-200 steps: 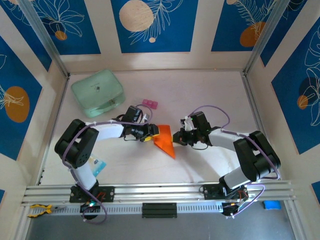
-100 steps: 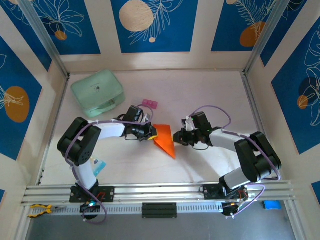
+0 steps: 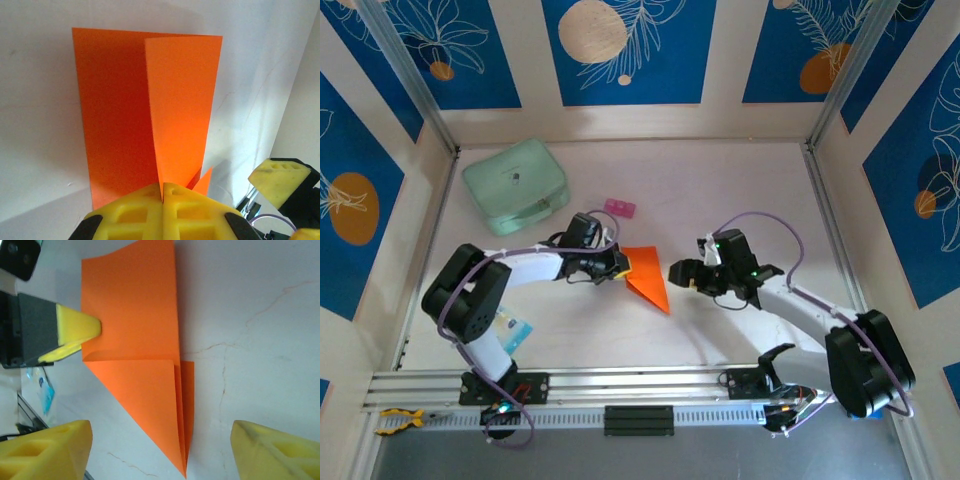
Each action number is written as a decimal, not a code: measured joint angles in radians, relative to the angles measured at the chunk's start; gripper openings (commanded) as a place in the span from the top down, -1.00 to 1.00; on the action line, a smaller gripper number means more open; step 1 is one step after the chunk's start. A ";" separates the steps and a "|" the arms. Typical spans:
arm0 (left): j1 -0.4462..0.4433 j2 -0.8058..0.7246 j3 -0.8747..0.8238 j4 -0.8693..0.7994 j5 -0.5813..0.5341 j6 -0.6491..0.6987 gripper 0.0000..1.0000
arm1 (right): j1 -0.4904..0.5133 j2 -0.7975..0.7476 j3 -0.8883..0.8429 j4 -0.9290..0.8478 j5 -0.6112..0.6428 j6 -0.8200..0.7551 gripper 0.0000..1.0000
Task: Fold a paper plane with a square sheet of paper (pick it up from the middle)
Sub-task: Fourth fold the wing at the center of the table.
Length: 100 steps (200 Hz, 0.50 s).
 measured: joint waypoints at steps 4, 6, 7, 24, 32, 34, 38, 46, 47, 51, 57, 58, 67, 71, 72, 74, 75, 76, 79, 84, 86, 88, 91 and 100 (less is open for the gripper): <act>-0.001 -0.005 -0.005 0.001 -0.005 -0.003 0.96 | 0.002 -0.013 -0.005 -0.004 0.008 0.004 -0.64; -0.002 -0.007 -0.008 0.002 -0.008 -0.004 0.96 | 0.003 -0.018 -0.007 -0.006 0.011 0.000 -0.64; -0.002 -0.008 -0.009 0.002 -0.009 -0.004 0.96 | 0.004 -0.020 -0.008 -0.007 0.012 0.001 -0.64; -0.013 -0.030 -0.034 0.006 -0.028 -0.022 0.96 | 0.006 -0.064 -0.024 -0.023 0.031 0.005 -0.73; -0.018 -0.040 -0.044 0.007 -0.039 -0.027 0.96 | 0.009 -0.084 -0.032 -0.028 0.039 0.002 -0.78; -0.019 -0.041 -0.046 0.006 -0.040 -0.028 0.96 | 0.010 -0.087 -0.033 -0.028 0.041 0.002 -0.79; -0.021 -0.045 -0.050 0.006 -0.045 -0.029 0.96 | 0.010 -0.097 -0.036 -0.031 0.044 0.004 -0.83; -0.026 -0.052 -0.055 0.006 -0.054 -0.033 0.97 | 0.010 -0.113 -0.039 -0.039 0.051 0.003 -0.92; -0.026 -0.053 -0.056 0.006 -0.054 -0.033 0.97 | 0.010 -0.114 -0.039 -0.039 0.052 0.003 -0.93; -0.026 -0.057 -0.057 0.005 -0.060 -0.036 0.97 | 0.010 -0.121 -0.039 -0.046 0.055 0.009 -0.94; -0.027 -0.062 -0.058 0.003 -0.065 -0.036 0.97 | 0.010 -0.130 -0.039 -0.051 0.060 0.012 -0.94; -0.027 -0.063 -0.058 0.002 -0.067 -0.037 0.97 | 0.010 -0.131 -0.040 -0.052 0.060 0.011 -0.94; -0.028 -0.074 -0.058 -0.002 -0.076 -0.040 0.97 | 0.010 -0.143 -0.040 -0.060 0.063 0.012 -0.96; -0.028 -0.080 -0.058 -0.006 -0.081 -0.040 0.96 | 0.010 -0.146 -0.039 -0.063 0.064 0.014 -0.97; -0.028 -0.081 -0.058 -0.006 -0.081 -0.041 0.96 | 0.010 -0.147 -0.039 -0.065 0.063 0.013 -0.97; -0.028 -0.085 -0.058 -0.008 -0.084 -0.042 0.96 | 0.010 -0.149 -0.039 -0.067 0.064 0.013 -0.99; -0.028 -0.086 -0.058 -0.008 -0.085 -0.043 0.96 | 0.010 -0.150 -0.039 -0.067 0.064 0.013 -1.00; -0.028 -0.088 -0.058 -0.009 -0.087 -0.043 0.96 | 0.010 -0.150 -0.039 -0.068 0.064 0.014 -0.99; -0.028 -0.092 -0.058 -0.011 -0.090 -0.043 0.97 | 0.010 -0.152 -0.039 -0.072 0.066 0.016 -0.98; -0.028 -0.099 -0.058 -0.013 -0.095 -0.044 0.97 | 0.010 -0.155 -0.039 -0.076 0.066 0.020 -0.98; -0.028 -0.103 -0.058 -0.013 -0.097 -0.043 0.97 | 0.010 -0.156 -0.039 -0.078 0.066 0.021 -0.98; -0.028 -0.105 -0.058 -0.014 -0.097 -0.044 0.97 | 0.010 -0.157 -0.039 -0.079 0.066 0.021 -0.99; -0.028 -0.110 -0.058 -0.015 -0.100 -0.044 0.97 | 0.009 -0.158 -0.039 -0.081 0.066 0.024 -0.98; -0.029 -0.121 -0.059 -0.016 -0.108 -0.043 0.97 | 0.005 -0.158 -0.039 -0.084 0.064 0.030 -0.99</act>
